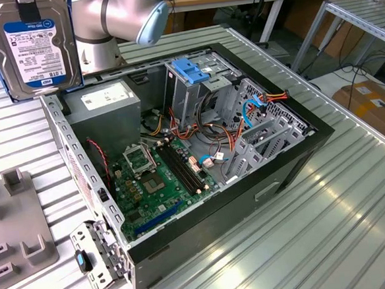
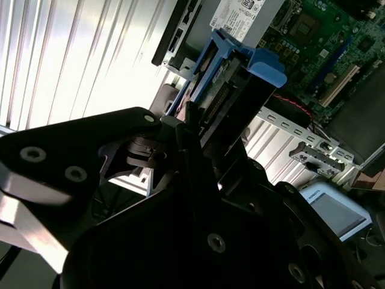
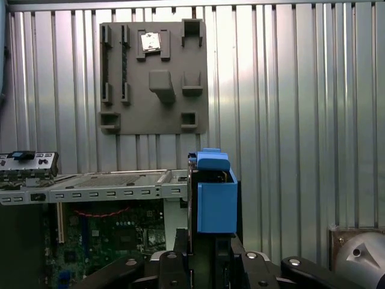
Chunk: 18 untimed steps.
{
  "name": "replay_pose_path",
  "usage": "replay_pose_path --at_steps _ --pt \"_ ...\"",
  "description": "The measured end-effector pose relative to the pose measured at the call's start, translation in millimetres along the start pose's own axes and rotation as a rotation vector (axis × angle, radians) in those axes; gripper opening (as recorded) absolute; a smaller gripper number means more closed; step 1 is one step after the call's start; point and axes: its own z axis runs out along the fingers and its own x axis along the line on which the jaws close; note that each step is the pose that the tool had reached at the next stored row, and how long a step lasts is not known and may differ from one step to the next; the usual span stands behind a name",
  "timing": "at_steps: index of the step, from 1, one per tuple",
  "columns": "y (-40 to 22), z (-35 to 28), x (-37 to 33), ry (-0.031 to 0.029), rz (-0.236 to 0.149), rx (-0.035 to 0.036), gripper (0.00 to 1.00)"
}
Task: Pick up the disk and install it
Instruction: 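Pick up the disk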
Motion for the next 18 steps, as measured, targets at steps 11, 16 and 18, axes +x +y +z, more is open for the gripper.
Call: replay_pose_path --at_steps 11,16,18 --pt "-1.1 0.0 -0.1 0.0000 0.000 0.0000 0.35" --pt "-2.2 0.0 -0.2 0.0001 0.000 -0.0001 0.35" --pt "-5.8 0.1 -0.3 0.0000 0.000 0.0000 0.35"
